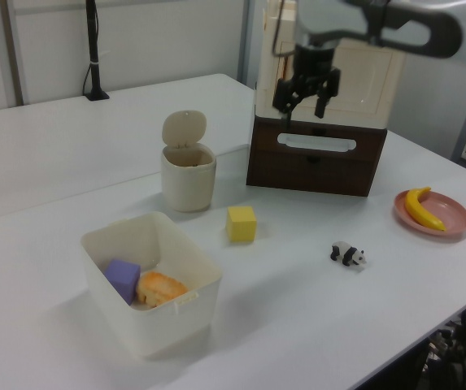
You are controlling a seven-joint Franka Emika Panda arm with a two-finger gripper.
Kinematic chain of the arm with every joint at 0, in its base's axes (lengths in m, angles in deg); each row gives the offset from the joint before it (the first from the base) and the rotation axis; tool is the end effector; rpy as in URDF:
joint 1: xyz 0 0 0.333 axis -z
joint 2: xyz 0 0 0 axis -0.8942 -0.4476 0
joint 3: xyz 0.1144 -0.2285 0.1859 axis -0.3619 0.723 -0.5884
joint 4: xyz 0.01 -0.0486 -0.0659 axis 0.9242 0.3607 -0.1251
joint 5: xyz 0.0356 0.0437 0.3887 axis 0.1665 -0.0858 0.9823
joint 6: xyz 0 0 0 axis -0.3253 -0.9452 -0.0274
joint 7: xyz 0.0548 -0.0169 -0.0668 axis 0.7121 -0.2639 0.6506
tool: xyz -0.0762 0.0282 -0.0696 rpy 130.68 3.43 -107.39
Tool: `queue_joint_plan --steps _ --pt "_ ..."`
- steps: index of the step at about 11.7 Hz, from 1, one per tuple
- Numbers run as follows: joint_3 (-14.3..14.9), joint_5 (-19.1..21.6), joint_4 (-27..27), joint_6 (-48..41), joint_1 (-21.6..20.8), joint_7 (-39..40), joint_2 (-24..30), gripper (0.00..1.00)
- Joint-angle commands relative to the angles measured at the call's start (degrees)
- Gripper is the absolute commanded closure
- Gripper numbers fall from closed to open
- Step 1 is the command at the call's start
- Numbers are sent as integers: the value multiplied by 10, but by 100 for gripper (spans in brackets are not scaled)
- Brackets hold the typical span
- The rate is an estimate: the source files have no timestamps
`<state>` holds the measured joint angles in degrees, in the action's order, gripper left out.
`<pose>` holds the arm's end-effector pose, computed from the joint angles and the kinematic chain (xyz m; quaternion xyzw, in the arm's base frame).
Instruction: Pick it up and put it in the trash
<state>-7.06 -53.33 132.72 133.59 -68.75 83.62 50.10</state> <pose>0.5833 0.0312 0.6177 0.9991 -0.0023 0.0353 0.0248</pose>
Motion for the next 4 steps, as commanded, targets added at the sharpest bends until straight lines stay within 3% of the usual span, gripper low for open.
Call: queue_joint_plan --steps 1,4 --pt "15 68 41 4 -6 -63 17 0" --pt "15 76 53 31 -3 -59 13 0"
